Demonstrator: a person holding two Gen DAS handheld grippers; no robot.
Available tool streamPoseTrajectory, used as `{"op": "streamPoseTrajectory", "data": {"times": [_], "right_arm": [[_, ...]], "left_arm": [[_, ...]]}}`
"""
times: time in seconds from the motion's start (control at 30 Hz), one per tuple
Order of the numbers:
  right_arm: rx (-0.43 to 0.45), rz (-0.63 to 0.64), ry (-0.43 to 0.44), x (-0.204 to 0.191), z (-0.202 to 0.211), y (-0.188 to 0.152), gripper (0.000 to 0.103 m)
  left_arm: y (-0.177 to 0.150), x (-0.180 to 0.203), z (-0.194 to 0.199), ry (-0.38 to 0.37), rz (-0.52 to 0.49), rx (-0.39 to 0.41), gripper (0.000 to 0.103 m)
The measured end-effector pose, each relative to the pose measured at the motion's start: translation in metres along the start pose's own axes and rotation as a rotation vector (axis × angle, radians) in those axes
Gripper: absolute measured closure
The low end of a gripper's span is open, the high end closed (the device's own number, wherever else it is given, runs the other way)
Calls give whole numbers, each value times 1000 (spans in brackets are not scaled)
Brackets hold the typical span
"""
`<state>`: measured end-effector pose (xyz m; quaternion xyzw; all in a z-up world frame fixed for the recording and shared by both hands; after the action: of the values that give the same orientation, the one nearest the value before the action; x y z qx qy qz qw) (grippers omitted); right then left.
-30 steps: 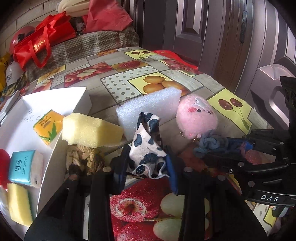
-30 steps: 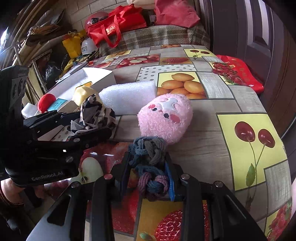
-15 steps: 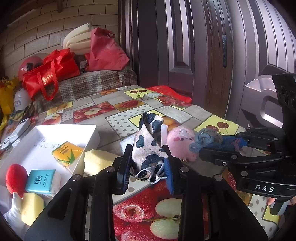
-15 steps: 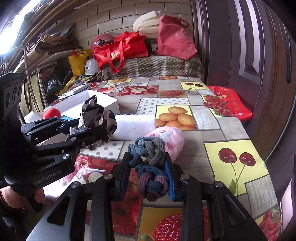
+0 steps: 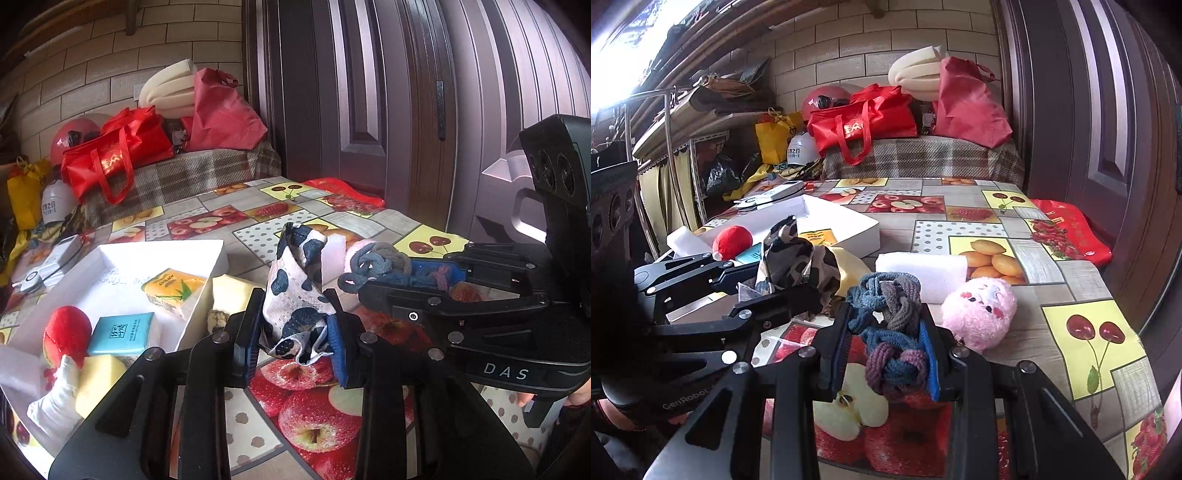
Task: Organize soft objects
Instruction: 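Carry the hair tie and cow-print cloth into the white box, opening both grippers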
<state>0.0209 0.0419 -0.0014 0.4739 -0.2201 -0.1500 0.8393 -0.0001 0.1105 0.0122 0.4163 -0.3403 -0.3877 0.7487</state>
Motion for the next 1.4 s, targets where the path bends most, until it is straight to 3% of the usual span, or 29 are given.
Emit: {"op": "streamPoseTrajectory", "data": {"times": [0.47, 0.93, 1.2, 1.4], "right_arm": [[18, -27, -15, -23, -20, 14, 70], [62, 90, 41, -87, -49, 46, 70], [68, 144, 96, -129, -80, 70, 70], [58, 105, 88, -128, -108, 86, 70]], "left_arm": [[7, -82, 38, 200, 35, 111, 72], [15, -225, 61, 413, 278, 151, 72], [15, -252, 52, 460, 315, 123, 72], [22, -262, 42, 467, 310, 122, 72]]}}
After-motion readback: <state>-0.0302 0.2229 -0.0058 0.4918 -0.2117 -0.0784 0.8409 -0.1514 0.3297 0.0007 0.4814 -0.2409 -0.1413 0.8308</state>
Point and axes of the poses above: each gripper's, at about its wrist camera, not at the fingertips, and z roughly against the way its jaws point, x to its right, y to its top, the point moved 9 cm from there along -z, roughly the way its jaws point, and after that the axes turned 14 degrees about z, right-handed, at the moved point
